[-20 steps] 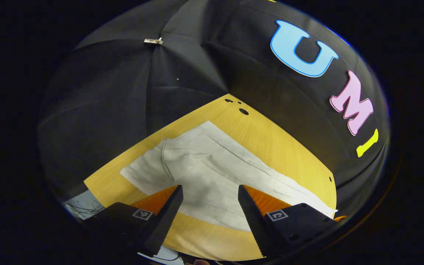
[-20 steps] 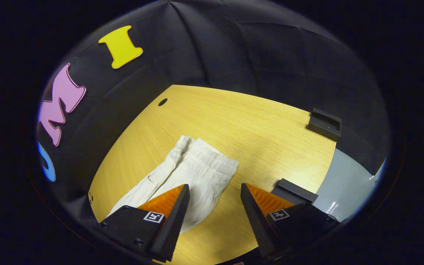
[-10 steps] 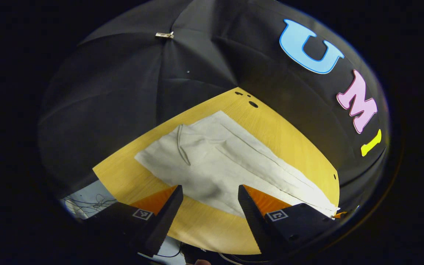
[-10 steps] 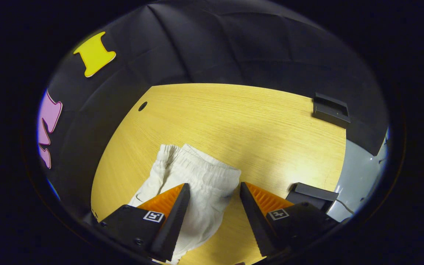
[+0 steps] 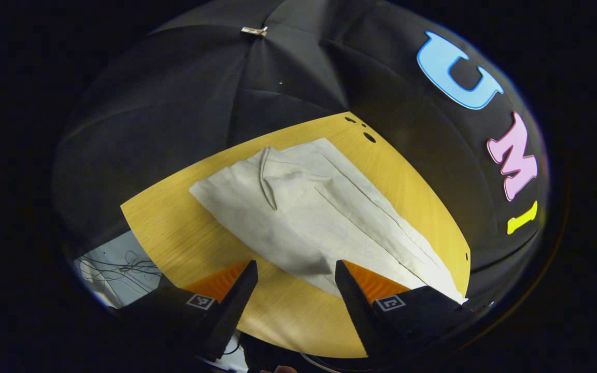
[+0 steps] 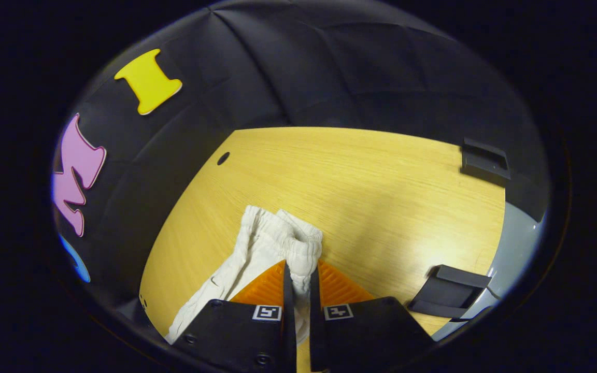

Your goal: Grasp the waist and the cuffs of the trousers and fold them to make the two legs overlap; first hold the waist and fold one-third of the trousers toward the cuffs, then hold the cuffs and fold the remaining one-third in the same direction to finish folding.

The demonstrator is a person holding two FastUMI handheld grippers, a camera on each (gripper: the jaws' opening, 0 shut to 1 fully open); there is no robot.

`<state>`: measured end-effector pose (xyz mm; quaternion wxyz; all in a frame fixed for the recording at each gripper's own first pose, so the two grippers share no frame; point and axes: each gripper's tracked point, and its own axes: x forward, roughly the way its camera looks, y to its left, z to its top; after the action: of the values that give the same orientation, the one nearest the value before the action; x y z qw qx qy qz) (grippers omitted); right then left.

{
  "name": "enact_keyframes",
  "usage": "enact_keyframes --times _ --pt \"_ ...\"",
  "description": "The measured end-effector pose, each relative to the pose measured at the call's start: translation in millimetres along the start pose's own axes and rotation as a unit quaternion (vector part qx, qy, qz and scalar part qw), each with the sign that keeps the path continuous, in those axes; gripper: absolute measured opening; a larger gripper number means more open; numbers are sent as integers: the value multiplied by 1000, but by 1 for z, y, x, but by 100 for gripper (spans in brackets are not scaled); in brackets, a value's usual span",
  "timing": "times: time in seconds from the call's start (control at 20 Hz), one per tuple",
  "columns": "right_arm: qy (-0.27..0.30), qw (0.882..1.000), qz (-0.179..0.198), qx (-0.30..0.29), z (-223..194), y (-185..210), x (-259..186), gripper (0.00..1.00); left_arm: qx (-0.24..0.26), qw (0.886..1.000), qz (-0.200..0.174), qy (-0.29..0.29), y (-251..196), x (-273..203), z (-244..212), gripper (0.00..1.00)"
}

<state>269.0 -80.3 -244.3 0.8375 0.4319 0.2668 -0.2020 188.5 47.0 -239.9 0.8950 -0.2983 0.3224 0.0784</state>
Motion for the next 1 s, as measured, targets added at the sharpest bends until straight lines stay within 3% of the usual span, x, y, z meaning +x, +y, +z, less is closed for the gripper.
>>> enact_keyframes --times 0.1,0.3,0.5,0.6,0.65,0.7,0.8,0.85,1.0 --pt "-23 999 22 -3 18 21 -11 14 -8 1000 3 2 0 10 12 92" --pt "-41 997 64 -33 31 54 -27 14 11 999 30 11 -14 33 25 97" --pt "-51 988 120 -83 29 103 -50 14 32 995 88 23 -27 59 38 95" --pt "-55 985 140 -88 28 120 -61 14 55 990 125 20 -26 70 49 77" --pt "-57 983 147 -95 27 125 -66 14 70 987 142 23 -23 75 51 75" --pt "-58 981 153 -103 26 130 -71 14 77 983 165 18 -15 73 53 56" --pt "-57 977 167 -121 19 143 -79 14 56 984 171 7 -16 78 56 18" --pt "-58 975 172 -128 17 148 -82 14 47 986 162 4 -18 79 57 10" --pt "-66 968 188 -154 13 171 -93 14 -6 992 127 3 -19 78 57 6"
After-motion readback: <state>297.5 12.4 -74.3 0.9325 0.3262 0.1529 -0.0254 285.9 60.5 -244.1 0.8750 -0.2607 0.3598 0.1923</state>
